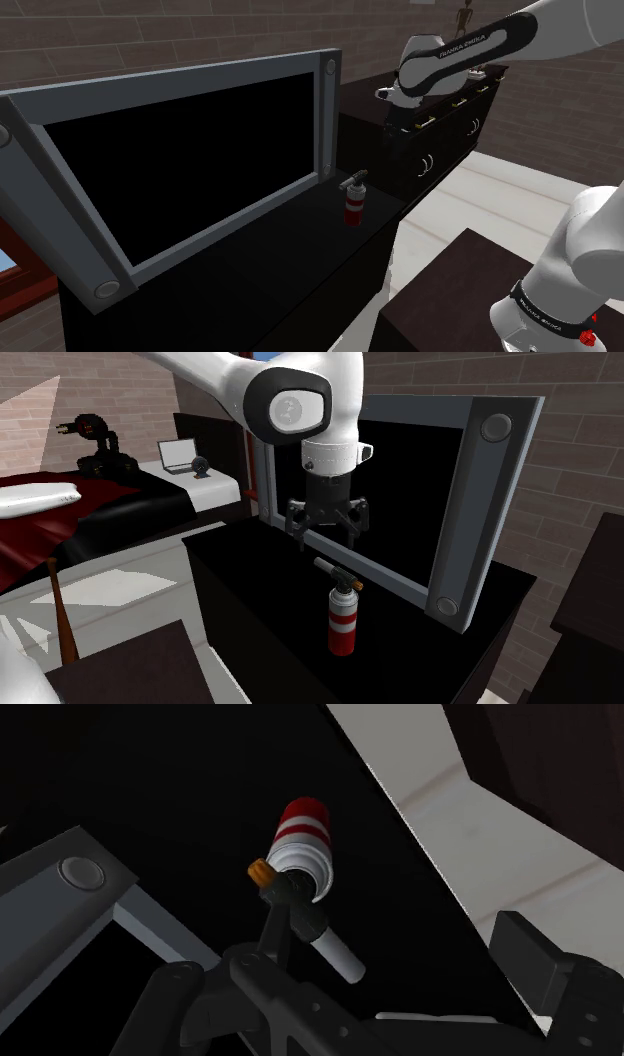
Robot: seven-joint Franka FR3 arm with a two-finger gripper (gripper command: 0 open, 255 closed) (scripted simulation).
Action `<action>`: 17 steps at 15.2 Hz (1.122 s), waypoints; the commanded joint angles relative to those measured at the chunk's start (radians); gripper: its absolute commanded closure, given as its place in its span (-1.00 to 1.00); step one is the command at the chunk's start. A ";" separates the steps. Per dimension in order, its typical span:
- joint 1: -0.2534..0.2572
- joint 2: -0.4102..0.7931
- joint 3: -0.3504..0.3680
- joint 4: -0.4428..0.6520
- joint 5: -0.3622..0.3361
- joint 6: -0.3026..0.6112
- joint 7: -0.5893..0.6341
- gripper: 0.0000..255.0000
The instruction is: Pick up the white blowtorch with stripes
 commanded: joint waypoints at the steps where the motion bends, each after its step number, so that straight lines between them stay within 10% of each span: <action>1: 0.011 0.083 -0.017 0.039 0.027 0.026 -0.115 -1.00; 9: 0.008 0.414 0.014 0.245 0.130 0.085 -0.484 -1.00; 17: -0.004 0.491 0.032 0.236 0.164 0.164 -0.527 -1.00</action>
